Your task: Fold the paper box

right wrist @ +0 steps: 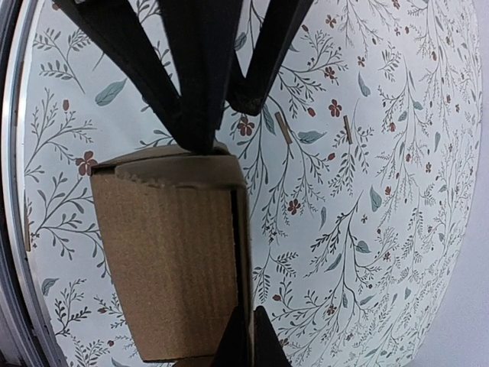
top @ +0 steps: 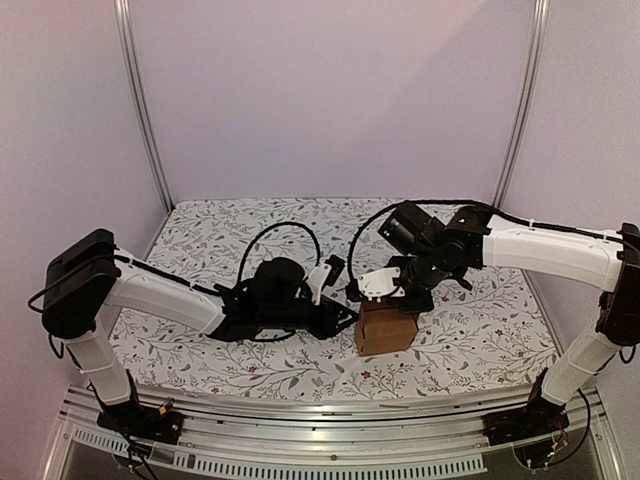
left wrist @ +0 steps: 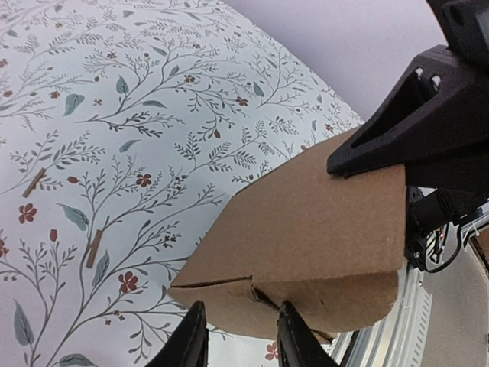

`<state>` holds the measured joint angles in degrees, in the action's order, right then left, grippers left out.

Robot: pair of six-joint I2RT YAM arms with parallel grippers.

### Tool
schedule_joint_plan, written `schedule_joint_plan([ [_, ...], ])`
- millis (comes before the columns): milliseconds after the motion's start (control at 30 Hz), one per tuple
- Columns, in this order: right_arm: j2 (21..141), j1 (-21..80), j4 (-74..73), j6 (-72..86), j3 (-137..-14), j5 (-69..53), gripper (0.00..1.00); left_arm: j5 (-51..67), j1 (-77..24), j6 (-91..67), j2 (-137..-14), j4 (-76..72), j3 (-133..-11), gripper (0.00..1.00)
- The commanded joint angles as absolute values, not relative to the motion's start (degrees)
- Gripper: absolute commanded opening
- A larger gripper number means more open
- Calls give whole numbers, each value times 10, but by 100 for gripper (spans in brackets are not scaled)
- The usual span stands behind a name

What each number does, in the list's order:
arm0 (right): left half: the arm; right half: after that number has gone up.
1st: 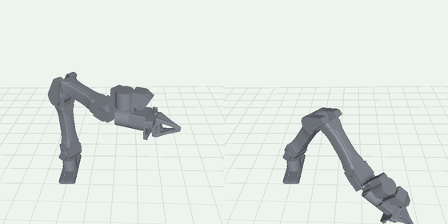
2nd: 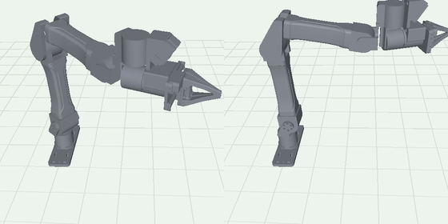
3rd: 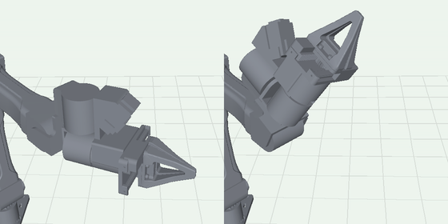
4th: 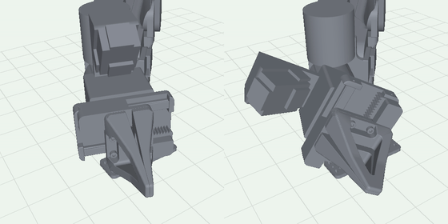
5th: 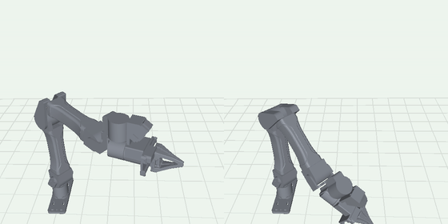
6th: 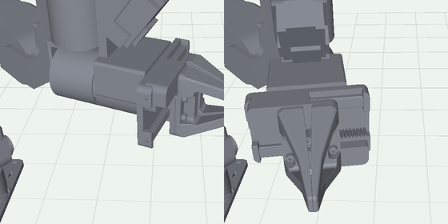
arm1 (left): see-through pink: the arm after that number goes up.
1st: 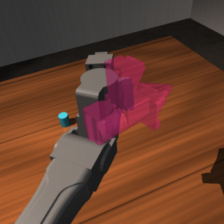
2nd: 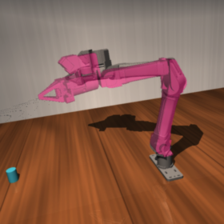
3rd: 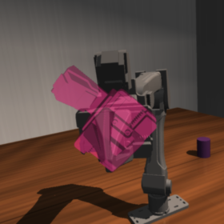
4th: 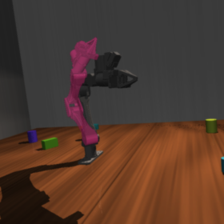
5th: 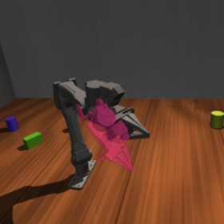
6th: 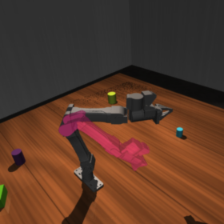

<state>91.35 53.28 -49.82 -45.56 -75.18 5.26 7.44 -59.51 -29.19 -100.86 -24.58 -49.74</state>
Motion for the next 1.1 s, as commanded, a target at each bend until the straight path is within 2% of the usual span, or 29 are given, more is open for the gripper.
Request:
schedule_joint_plan([
  [0, 908, 538, -496, -456, -736, 60, 0, 87, -598, -288, -1016, -243, -510, 31],
  [467, 912, 540, -488, -462, -729, 62, 0, 99, -602, -286, -1034, -237, -534, 29],
  [767, 906, 541, -481, -450, -713, 58, 0, 89, -602, -292, -1009, -240, -497, 29],
  [1067, 883, 586, -422, -445, -646, 128, 0, 46, -595, -298, -968, -256, -464, 36],
])
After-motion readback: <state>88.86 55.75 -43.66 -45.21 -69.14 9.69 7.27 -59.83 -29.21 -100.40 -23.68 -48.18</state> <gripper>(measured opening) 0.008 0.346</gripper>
